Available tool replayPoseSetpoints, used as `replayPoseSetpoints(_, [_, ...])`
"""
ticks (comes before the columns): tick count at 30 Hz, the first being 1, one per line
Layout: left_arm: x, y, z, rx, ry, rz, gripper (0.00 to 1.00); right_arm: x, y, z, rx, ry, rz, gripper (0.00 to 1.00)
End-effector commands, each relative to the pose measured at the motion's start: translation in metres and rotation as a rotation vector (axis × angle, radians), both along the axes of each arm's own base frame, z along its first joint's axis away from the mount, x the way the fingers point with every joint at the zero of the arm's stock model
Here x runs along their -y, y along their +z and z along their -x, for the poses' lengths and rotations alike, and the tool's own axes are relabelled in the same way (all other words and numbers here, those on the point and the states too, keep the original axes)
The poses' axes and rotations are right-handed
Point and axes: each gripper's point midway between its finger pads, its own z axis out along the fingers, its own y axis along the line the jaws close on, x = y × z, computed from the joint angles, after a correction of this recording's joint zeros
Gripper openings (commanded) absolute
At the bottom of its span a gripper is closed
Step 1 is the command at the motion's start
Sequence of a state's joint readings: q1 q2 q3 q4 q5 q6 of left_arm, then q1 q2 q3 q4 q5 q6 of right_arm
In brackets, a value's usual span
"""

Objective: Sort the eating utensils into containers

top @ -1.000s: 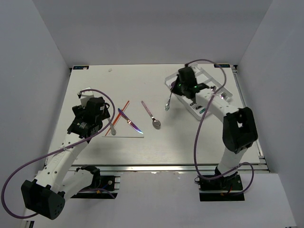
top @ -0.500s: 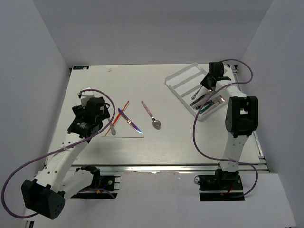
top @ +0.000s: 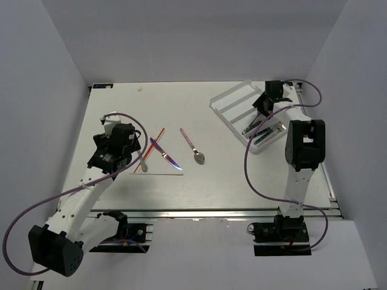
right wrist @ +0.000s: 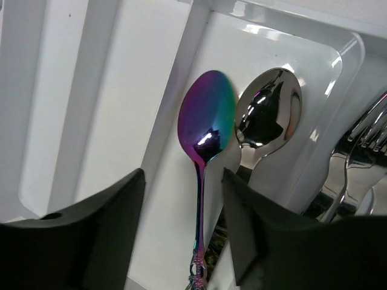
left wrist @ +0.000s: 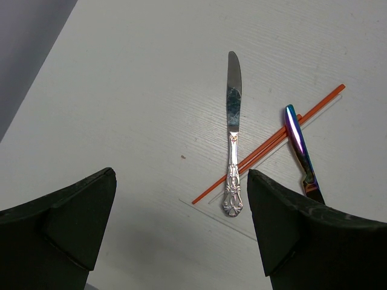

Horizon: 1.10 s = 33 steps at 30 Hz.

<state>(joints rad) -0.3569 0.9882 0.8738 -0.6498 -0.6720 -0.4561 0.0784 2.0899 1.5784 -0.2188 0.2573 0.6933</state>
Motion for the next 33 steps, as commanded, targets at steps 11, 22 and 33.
replayPoseSetpoints(11, [0.02,0.002,-0.016,0.021,-0.025,0.107,0.98,-0.111,0.132,0.033,0.247,0.488,-0.049,0.64])
replayPoseSetpoints(22, [0.068,-0.054,-0.049,-0.116,-0.023,0.308,0.98,-0.205,0.084,0.156,0.129,0.89,-0.059,0.62])
replayPoseSetpoints(33, [0.077,-0.058,-0.05,-0.113,-0.034,0.355,0.98,-0.272,0.047,0.194,0.086,1.148,0.159,0.65])
